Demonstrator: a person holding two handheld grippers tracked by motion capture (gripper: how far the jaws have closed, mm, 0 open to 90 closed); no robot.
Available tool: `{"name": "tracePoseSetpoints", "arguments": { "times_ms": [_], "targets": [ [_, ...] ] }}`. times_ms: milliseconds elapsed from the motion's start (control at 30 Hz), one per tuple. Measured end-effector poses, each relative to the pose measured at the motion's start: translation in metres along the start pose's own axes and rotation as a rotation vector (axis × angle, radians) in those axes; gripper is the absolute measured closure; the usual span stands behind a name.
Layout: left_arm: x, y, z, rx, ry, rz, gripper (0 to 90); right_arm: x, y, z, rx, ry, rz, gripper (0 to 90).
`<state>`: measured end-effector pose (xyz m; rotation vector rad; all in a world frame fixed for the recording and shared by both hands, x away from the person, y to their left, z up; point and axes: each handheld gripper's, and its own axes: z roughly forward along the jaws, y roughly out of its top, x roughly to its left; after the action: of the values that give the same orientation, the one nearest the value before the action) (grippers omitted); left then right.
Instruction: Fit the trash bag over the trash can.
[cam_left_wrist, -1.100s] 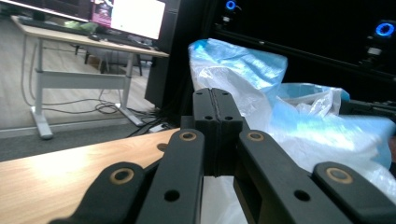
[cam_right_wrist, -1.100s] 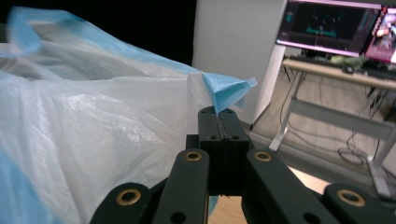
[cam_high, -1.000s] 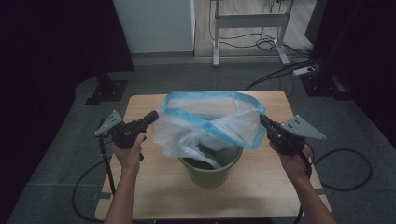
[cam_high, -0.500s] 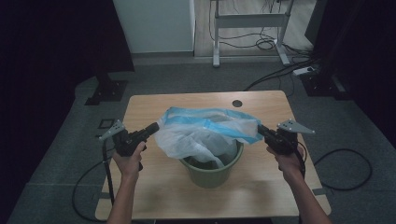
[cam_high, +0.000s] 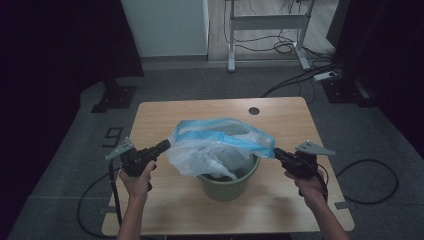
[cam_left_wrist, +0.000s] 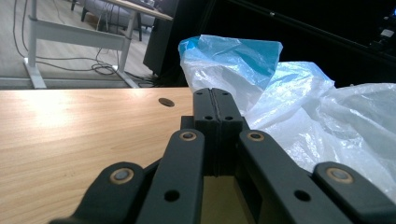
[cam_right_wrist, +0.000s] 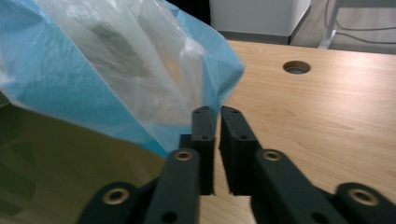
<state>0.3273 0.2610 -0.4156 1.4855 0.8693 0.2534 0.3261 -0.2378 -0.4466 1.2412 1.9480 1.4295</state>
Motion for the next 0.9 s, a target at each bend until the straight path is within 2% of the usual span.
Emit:
{"name": "tracePoseSetpoints", "arguments": {
  "times_ms": [67,167,233,367,433,567,667,733,767,900],
  "targets": [
    [0.000,0.001,0.000,0.000,-0.001,0.003,89.6,-0.002,0.004,-0.009,-0.036,-0.030,0.003,64.8],
    [-0.001,0.003,0.000,-0.005,-0.004,0.001,89.5,-0.003,0.013,-0.026,-0.097,-0.056,0.004,56.1],
    [-0.002,0.004,0.000,-0.004,-0.006,0.004,89.6,0.000,0.020,-0.036,-0.132,-0.055,-0.006,53.4],
    [-0.004,0.005,0.001,-0.005,-0.008,0.005,89.5,0.012,0.032,-0.048,-0.166,-0.001,-0.045,47.8],
    [-0.004,0.006,0.001,-0.002,-0.008,0.007,89.5,0.021,0.037,-0.049,-0.168,0.042,-0.062,44.6],
    [-0.005,0.007,0.001,-0.003,-0.010,0.007,89.5,0.040,0.045,-0.044,-0.170,0.134,-0.109,39.0],
    [-0.005,0.008,0.001,-0.003,-0.011,0.006,89.4,0.051,0.050,-0.034,-0.147,0.192,-0.140,36.2],
    [-0.005,0.008,0.001,-0.005,-0.012,0.006,89.5,0.060,0.052,-0.023,-0.111,0.213,-0.179,36.2],
    [-0.005,0.008,0.001,-0.004,-0.013,0.006,89.5,0.063,0.053,-0.020,-0.100,0.217,-0.195,39.5],
    [-0.005,0.008,-0.001,-0.003,-0.015,0.008,89.5,0.072,0.050,-0.014,-0.081,0.253,-0.238,63.6]
  ]
}}
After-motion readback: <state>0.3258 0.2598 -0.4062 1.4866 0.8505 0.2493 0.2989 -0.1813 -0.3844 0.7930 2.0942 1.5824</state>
